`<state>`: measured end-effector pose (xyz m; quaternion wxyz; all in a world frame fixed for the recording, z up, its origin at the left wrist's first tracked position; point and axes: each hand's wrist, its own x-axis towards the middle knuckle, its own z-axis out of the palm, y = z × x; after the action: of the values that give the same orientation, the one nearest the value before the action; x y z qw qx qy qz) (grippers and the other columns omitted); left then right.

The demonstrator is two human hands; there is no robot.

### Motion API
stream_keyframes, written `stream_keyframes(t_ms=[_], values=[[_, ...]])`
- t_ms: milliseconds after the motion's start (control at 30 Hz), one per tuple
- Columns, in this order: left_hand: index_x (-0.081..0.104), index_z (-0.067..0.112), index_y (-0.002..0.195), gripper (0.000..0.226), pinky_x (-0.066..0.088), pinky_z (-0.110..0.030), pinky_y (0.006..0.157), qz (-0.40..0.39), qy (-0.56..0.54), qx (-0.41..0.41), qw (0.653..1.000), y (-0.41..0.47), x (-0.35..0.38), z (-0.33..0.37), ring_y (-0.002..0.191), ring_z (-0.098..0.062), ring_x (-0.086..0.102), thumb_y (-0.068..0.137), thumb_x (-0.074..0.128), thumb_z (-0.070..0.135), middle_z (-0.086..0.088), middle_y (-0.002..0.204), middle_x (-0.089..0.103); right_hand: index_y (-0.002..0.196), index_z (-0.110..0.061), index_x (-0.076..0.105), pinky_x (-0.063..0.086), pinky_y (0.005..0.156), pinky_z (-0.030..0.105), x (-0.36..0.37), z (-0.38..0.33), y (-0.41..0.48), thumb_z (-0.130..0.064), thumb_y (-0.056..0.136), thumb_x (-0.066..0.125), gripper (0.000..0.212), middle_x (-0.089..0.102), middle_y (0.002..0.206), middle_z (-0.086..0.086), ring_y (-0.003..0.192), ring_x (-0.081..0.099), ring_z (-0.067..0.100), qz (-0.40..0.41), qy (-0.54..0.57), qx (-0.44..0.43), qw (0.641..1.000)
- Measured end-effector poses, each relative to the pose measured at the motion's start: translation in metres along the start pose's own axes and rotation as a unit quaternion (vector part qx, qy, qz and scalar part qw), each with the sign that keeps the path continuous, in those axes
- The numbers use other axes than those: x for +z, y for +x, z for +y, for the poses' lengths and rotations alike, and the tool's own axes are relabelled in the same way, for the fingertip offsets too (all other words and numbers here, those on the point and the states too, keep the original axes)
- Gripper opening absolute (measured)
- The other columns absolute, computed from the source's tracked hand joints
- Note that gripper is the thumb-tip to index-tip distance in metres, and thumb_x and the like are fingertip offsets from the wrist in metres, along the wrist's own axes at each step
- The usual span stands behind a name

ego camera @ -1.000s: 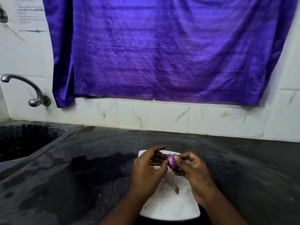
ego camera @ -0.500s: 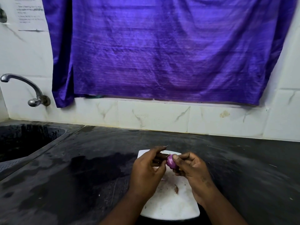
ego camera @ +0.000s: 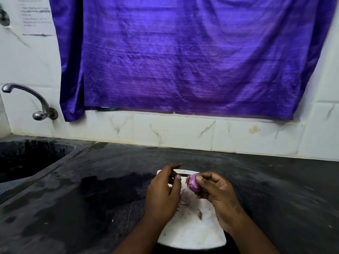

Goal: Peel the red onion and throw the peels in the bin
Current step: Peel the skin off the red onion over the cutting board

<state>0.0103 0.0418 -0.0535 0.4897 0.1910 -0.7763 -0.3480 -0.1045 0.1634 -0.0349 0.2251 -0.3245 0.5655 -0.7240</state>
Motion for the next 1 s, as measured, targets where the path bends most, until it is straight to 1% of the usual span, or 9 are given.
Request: stream_keyframes(t_ms=[67,167,267,367,500,667,800,867,1000], values=[[0.069,0.034,0.115,0.018,0.059,-0.025,0.067,-0.012,-0.012,0.017,1.000,-0.0003,-0.0005,0.0028,0.088,-0.006,0.071,0.104,0.056,0.028,0.015,0.095,0.072,0.105,-0.006,0.072,0.055,0.071,0.037,0.0003,-0.0002,-0.0003,-0.024,0.079,0.074,0.032,0.080,0.092,0.011,0.075,0.073,0.018,0.003,0.000,-0.005,1.000],[0.072,0.033,0.107,0.012,0.063,-0.028,0.059,-0.040,-0.045,0.036,0.998,-0.0018,-0.0014,0.0085,0.087,-0.012,0.072,0.101,0.064,0.029,0.015,0.098,0.071,0.103,-0.006,0.073,0.054,0.070,0.038,-0.0005,-0.0003,0.0002,-0.029,0.075,0.075,0.037,0.079,0.088,0.012,0.073,0.070,0.018,0.014,-0.001,-0.008,1.000],[0.074,0.031,0.108,0.019,0.064,-0.034,0.058,-0.055,-0.047,0.050,0.996,-0.0029,-0.0004,0.0085,0.087,-0.011,0.072,0.093,0.073,0.020,0.017,0.103,0.069,0.103,-0.006,0.073,0.055,0.072,0.038,-0.0016,0.0018,0.0017,-0.022,0.083,0.074,0.026,0.079,0.087,0.011,0.073,0.071,0.017,0.014,-0.004,0.000,1.000],[0.078,0.025,0.105,0.023,0.065,-0.031,0.067,-0.044,-0.055,0.044,0.997,-0.0020,0.0017,0.0055,0.087,-0.008,0.074,0.086,0.076,0.013,0.017,0.097,0.073,0.103,-0.007,0.074,0.056,0.073,0.038,-0.0017,0.0036,0.0027,-0.018,0.086,0.073,0.020,0.080,0.090,0.012,0.077,0.072,0.018,0.011,-0.017,0.003,1.000],[0.080,0.022,0.104,0.023,0.064,-0.030,0.074,-0.032,-0.050,0.050,0.997,-0.0006,0.0024,0.0033,0.088,-0.007,0.075,0.084,0.077,0.012,0.014,0.096,0.077,0.102,-0.005,0.074,0.056,0.070,0.036,-0.0014,0.0034,0.0027,-0.016,0.087,0.072,0.019,0.080,0.089,0.011,0.074,0.073,0.016,0.013,-0.014,0.002,1.000],[0.079,0.022,0.103,0.028,0.062,-0.030,0.066,-0.009,-0.018,0.077,0.997,0.0000,0.0014,0.0007,0.083,-0.009,0.074,0.089,0.066,0.002,0.013,0.092,0.077,0.102,-0.002,0.073,0.055,0.065,0.032,-0.0010,0.0034,0.0024,-0.015,0.088,0.070,0.019,0.079,0.084,0.009,0.068,0.071,0.013,0.013,0.002,0.009,1.000],[0.077,0.023,0.110,0.023,0.062,-0.024,0.071,-0.030,-0.040,0.065,0.997,-0.0014,0.0009,0.0044,0.091,-0.007,0.074,0.090,0.072,0.012,0.014,0.099,0.076,0.103,-0.006,0.073,0.056,0.069,0.034,-0.0021,0.0036,0.0022,-0.017,0.088,0.071,0.019,0.080,0.089,0.010,0.074,0.072,0.016,0.016,-0.004,0.004,1.000],[0.076,0.023,0.111,0.025,0.064,-0.026,0.072,-0.037,-0.042,0.056,0.997,-0.0020,0.0014,0.0057,0.091,-0.006,0.074,0.087,0.077,0.017,0.014,0.100,0.075,0.102,-0.007,0.074,0.056,0.071,0.035,-0.0023,0.0038,0.0026,-0.018,0.087,0.072,0.019,0.080,0.091,0.011,0.077,0.072,0.018,0.014,-0.011,0.003,1.000],[0.077,0.023,0.107,0.026,0.064,-0.026,0.068,-0.028,-0.047,0.046,0.997,-0.0015,0.0019,0.0044,0.086,-0.006,0.074,0.084,0.077,0.011,0.014,0.096,0.076,0.103,-0.007,0.074,0.057,0.070,0.034,-0.0018,0.0043,0.0035,-0.016,0.088,0.072,0.018,0.080,0.093,0.011,0.077,0.072,0.017,0.012,-0.018,0.004,1.000]])
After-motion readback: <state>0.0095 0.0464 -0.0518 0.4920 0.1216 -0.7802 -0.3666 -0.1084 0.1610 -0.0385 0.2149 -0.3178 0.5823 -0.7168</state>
